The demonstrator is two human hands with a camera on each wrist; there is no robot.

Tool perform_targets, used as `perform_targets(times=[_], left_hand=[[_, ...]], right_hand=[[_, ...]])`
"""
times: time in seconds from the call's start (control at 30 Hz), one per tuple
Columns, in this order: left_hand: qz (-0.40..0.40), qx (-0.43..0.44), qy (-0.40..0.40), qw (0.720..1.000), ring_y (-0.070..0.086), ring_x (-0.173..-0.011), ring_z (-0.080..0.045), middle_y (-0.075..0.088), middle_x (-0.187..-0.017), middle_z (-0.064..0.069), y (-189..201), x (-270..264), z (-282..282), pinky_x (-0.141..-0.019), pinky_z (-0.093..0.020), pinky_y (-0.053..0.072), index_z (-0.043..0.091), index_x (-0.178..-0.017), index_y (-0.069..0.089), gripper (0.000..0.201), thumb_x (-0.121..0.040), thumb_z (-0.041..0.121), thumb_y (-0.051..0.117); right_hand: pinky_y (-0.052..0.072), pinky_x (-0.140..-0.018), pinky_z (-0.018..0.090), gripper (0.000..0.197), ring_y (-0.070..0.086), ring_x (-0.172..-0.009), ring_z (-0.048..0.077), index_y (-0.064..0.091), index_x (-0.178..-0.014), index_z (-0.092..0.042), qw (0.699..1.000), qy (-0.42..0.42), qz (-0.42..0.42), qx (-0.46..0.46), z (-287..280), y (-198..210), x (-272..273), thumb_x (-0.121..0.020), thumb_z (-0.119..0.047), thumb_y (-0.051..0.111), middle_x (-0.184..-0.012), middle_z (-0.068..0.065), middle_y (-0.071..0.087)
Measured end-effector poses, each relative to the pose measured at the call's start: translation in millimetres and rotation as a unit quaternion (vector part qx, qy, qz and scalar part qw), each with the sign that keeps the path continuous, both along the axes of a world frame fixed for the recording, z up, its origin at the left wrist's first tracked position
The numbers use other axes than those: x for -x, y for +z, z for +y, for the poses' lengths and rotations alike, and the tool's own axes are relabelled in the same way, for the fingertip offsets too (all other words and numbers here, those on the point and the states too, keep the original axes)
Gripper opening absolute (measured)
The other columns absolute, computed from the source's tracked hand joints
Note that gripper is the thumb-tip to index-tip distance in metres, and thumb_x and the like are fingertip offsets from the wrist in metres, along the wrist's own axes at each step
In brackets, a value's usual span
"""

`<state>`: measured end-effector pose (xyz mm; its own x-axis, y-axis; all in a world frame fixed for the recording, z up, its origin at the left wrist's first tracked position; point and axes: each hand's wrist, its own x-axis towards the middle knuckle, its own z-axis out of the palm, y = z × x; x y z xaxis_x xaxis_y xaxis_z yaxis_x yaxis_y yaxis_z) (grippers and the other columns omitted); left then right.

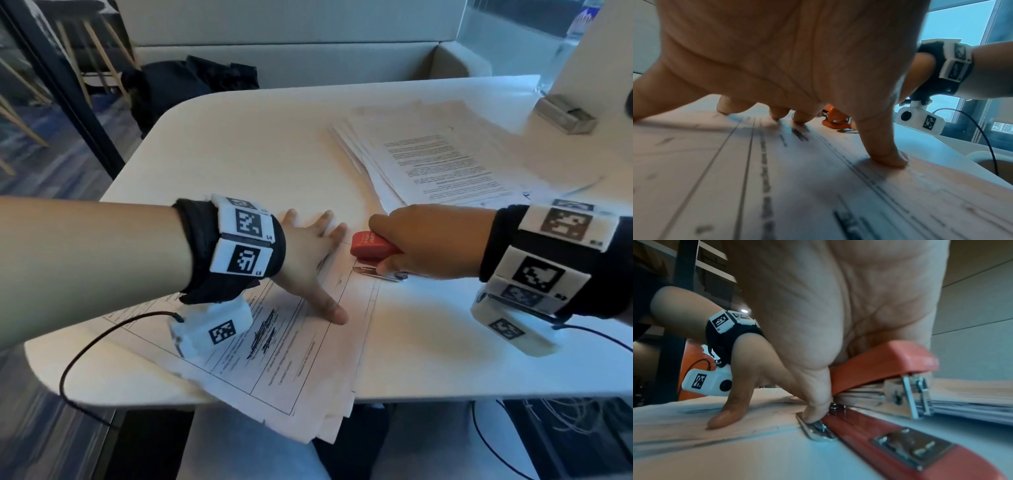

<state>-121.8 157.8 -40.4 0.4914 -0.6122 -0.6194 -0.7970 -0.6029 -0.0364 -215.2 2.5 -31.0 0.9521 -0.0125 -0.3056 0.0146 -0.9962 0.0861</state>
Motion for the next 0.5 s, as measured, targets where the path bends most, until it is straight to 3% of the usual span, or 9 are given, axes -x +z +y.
perform_targets(times=[0.1,0.33,0.43,0.5], left_hand=[[0.004,0.007,-0.002,1.0,-0.022,-0.142,-0.04,-0.034,-0.153,0.01,-0.9,-0.1,2.8,-0.115,-0.055,0.004,0.034,-0.144,-0.028,0.13,-0.059,0.085,0.056],[0.003,0.006,-0.004,1.0,-0.025,-0.141,-0.038,-0.035,-0.153,0.007,3.3,4.2,3.1,-0.115,-0.052,-0.003,0.039,-0.144,-0.028,0.123,-0.063,0.083,0.054],[0.003,0.004,0.002,1.0,-0.027,-0.14,-0.04,-0.037,-0.152,0.009,1.6,4.0,4.0,-0.114,-0.055,-0.001,0.038,-0.144,-0.029,0.125,-0.061,0.084,0.054],[0.005,0.007,0.001,1.0,-0.027,-0.14,-0.038,-0.037,-0.152,0.008,1.6,4.6,5.1,-0.114,-0.055,-0.002,0.039,-0.144,-0.028,0.124,-0.062,0.083,0.054]], right_hand=[[0.035,-0.065,0.026,0.03,0.042,-0.065,0.008,0.03,-0.096,-0.024,1.0,0.012,0.001,0.005,3.0,0.1,-3.7,-0.095,-0.045,0.052,-0.076,-0.007,0.044],[0.041,-0.069,0.031,0.034,0.038,-0.07,0.012,0.022,-0.097,-0.024,0.999,0.021,-0.008,0.028,11.8,-5.3,-10.3,-0.097,-0.046,0.047,-0.075,-0.007,0.032],[0.044,-0.069,0.034,0.032,0.041,-0.067,0.012,0.029,-0.102,-0.019,1.0,-0.007,0.016,0.025,14.4,-6.2,-11.8,-0.097,-0.047,0.046,-0.079,-0.003,0.04],[0.046,-0.071,0.033,0.038,0.045,-0.075,0.016,0.035,-0.116,-0.016,0.999,0.001,0.017,0.042,16.5,-6.8,-11.4,-0.097,-0.047,0.044,-0.09,0.001,0.045]])
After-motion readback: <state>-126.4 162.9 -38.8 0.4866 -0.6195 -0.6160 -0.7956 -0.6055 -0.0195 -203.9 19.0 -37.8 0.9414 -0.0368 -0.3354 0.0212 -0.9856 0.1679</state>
